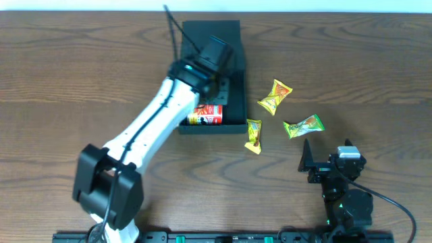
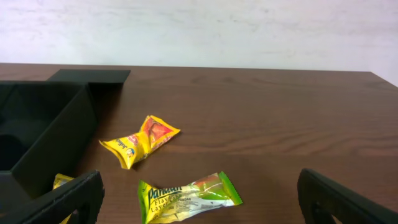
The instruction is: Pack container
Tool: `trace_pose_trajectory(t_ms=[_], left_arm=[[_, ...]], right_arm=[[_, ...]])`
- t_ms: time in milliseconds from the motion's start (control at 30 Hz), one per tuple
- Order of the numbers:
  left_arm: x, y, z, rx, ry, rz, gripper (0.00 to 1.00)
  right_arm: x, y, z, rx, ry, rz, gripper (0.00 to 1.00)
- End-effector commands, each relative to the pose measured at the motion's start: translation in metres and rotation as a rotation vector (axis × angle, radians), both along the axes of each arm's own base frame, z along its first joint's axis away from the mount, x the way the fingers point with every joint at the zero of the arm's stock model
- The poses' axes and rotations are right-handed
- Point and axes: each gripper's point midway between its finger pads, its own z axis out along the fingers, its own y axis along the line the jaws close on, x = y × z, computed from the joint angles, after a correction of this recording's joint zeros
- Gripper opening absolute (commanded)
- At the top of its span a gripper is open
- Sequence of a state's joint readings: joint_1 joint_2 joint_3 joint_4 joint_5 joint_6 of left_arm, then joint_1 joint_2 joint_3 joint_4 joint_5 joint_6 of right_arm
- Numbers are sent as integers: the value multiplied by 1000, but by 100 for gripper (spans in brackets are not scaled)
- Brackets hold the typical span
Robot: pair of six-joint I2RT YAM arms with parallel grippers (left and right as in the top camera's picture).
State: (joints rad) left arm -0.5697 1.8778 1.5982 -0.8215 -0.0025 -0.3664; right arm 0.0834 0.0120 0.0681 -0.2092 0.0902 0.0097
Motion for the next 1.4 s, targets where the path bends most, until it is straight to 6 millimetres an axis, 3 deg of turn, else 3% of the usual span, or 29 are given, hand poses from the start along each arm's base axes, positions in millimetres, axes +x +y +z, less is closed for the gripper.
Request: trace_pose_trajectory(t_ms=[0, 167, 333, 633, 1033, 1133, 1267, 1367], left_arm=[[15, 16, -28, 106, -7, 70, 6], [38, 14, -37, 74, -53, 95, 6], [44, 16, -57, 79, -32, 103, 6], [35, 9, -97, 81, 67, 81, 6], [15, 27, -105, 151, 159, 88, 6], [19, 24, -97, 138, 138, 89, 6], [38, 7, -51, 58, 32, 80, 6], [36, -15, -25, -2, -20, 42, 6]], right_arm=[[0, -3, -1, -16, -1, -14, 99], [0, -3, -1, -16, -1, -14, 99], [0, -3, -1, -16, -1, -14, 99], [0, -3, -1, -16, -1, -14, 99], [0, -3, -1, -16, -1, -14, 99], [0, -3, -1, -16, -1, -14, 99], [0, -3, -1, -16, -1, -14, 99], [0, -3, -1, -16, -1, -14, 99]])
